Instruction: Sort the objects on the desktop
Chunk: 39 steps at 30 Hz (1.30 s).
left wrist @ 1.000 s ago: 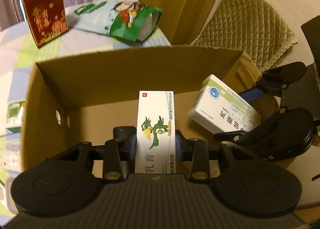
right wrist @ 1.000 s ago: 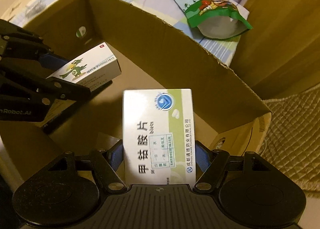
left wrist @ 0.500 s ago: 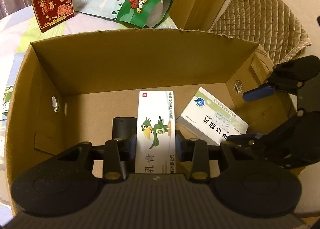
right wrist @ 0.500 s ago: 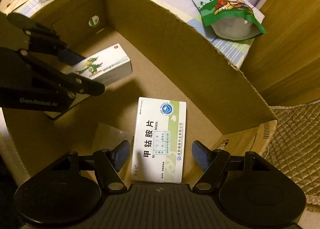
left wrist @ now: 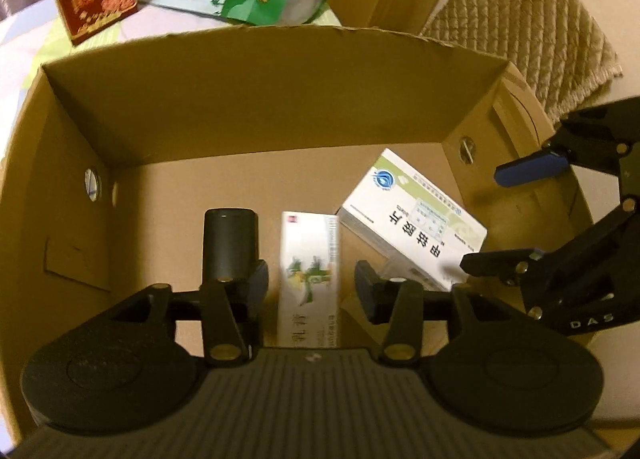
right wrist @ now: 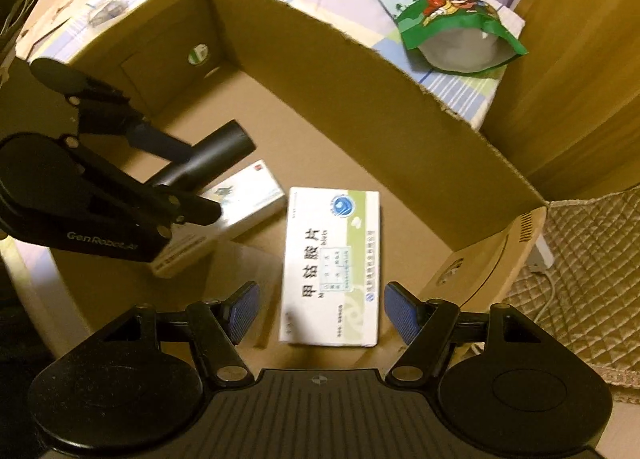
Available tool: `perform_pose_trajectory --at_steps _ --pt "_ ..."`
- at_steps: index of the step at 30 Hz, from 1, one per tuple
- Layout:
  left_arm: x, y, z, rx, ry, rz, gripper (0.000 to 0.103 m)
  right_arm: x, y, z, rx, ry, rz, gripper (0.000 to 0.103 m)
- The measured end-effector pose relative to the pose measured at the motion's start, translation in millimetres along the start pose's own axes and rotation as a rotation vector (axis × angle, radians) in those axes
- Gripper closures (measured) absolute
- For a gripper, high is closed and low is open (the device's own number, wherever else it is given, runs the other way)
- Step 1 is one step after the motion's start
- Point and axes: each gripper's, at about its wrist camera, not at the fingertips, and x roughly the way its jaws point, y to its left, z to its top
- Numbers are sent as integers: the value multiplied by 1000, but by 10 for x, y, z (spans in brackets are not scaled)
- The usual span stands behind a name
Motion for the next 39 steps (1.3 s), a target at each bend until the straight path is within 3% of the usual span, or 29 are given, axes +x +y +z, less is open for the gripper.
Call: perform_pose_trajectory --at_steps 10,19,39 --pt "-79 -30 -20 -5 10 7 31 20 105 -58 -18 18 12 32" --pt "-273 -13 -50 -6 -16 20 20 -120 166 -155 33 -19 22 32" --pt "-1130 -149 -426 89 -152 -16 15 -875 515 -523 314 -242 12 32"
